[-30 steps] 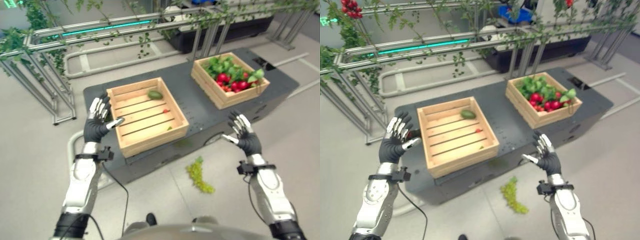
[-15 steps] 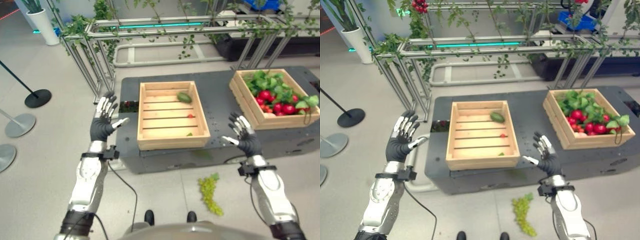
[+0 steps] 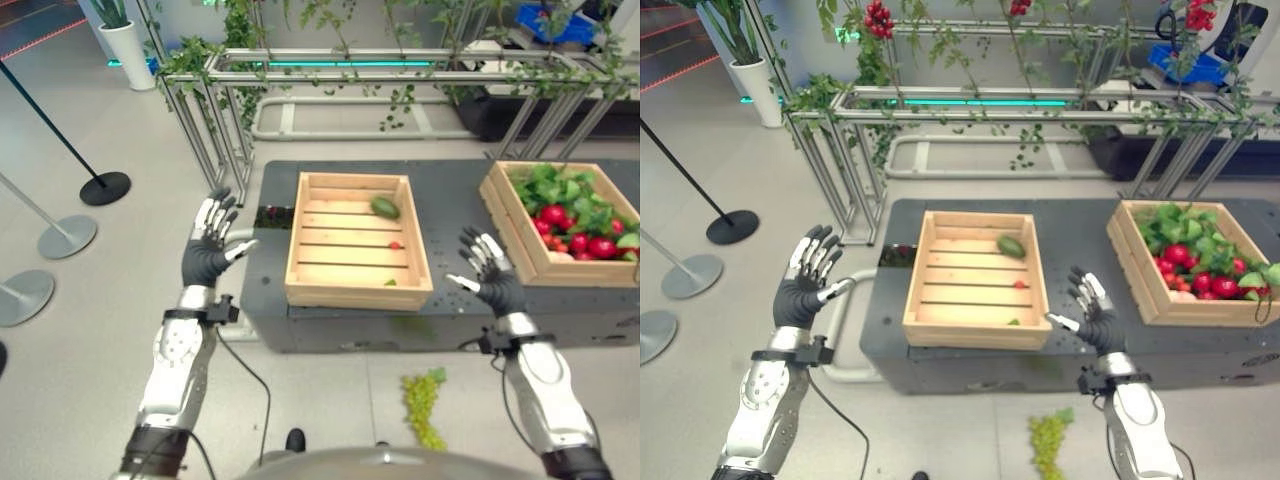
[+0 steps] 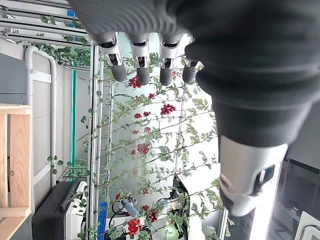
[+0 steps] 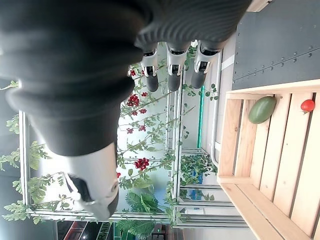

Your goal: Pick up the fruits from the basket on one side to the basket on the other side

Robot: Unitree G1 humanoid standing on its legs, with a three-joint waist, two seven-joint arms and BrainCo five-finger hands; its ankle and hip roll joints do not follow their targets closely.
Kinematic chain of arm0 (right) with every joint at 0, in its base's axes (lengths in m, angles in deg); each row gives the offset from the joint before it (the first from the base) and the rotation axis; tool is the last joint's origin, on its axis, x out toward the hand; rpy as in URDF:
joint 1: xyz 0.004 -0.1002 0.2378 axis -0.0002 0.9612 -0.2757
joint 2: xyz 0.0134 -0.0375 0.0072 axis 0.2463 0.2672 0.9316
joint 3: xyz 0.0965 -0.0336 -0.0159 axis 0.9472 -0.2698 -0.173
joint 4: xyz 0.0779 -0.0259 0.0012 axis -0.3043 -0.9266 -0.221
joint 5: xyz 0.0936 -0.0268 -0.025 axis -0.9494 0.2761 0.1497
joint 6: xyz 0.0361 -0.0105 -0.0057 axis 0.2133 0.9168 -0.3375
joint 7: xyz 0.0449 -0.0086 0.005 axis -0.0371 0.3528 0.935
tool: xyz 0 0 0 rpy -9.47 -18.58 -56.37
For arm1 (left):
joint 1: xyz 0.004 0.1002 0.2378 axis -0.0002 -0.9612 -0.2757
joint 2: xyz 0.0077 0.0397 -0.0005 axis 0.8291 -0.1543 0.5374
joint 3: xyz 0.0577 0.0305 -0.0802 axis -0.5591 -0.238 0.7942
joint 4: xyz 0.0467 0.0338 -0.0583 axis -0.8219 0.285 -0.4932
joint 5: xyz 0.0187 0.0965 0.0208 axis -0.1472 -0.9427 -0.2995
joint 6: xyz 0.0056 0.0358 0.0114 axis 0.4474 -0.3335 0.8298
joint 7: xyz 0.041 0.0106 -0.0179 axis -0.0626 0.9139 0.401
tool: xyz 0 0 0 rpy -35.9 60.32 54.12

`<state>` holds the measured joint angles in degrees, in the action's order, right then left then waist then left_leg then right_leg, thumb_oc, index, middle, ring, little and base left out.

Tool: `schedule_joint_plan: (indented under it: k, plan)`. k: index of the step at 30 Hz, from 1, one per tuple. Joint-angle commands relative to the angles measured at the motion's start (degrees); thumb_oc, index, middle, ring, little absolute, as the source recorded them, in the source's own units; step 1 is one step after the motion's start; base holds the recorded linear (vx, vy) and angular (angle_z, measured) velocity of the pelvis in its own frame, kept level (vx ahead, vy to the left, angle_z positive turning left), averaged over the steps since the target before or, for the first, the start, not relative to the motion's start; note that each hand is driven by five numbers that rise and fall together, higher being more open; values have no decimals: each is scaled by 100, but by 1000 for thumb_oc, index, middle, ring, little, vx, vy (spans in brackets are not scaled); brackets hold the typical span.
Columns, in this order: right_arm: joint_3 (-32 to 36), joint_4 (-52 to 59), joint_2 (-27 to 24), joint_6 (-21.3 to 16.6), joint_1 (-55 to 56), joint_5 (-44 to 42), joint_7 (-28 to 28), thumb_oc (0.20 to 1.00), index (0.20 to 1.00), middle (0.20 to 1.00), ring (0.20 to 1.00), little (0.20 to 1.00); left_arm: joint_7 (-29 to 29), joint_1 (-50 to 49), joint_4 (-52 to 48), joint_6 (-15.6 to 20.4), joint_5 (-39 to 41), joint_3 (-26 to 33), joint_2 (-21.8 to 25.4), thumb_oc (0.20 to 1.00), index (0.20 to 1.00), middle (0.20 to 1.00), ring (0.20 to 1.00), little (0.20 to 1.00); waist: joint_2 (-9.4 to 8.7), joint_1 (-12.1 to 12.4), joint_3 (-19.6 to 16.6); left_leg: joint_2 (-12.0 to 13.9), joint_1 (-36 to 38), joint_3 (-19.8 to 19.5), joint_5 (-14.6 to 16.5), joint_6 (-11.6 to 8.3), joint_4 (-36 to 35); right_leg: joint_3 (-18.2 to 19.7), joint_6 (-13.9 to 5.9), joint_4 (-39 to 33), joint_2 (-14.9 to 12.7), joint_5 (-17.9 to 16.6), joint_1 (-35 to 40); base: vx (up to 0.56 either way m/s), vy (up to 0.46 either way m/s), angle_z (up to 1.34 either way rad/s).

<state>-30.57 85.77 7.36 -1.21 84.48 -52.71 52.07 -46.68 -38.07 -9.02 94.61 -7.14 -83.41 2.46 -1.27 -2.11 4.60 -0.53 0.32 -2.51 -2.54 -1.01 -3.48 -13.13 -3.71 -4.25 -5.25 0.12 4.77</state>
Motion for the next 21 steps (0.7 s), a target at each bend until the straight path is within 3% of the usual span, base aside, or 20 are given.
schedule_joint_plan:
  k: [1,14,18,21]
  plan:
    - [170,318,-16,-275,-94,-171,40,1000,1000,1000,1000,1000,-74,82,-164,238,211,74,181,1000,1000,1000,1000,1000,-92,78,-250,172,52,119,700,-177,560,-58,-184,695,-140,434,-377,0,0,0]
    - [181,222,22,-269,-32,-120,25,1000,1000,1000,1000,1000,-113,-101,-59,225,220,129,166,1000,1000,1000,1000,1000,-89,86,-265,174,140,174,697,-170,474,4,-183,542,-111,393,-281,0,0,0]
    - [61,-167,3,-264,-51,-33,-58,1000,1000,1000,1000,1000,-85,-139,527,210,56,3,190,1000,1000,1000,1000,1000,-95,78,-255,173,154,205,686,-165,432,33,-200,512,-117,355,-283,0,0,0]
    - [-83,-825,-104,-247,-71,240,-166,1000,1000,1000,1000,1000,-34,-171,1558,179,-291,-127,197,1000,1000,1000,1000,1000,-105,73,-238,165,153,234,676,-155,419,88,-217,499,-119,319,-307,-4,5,-1]
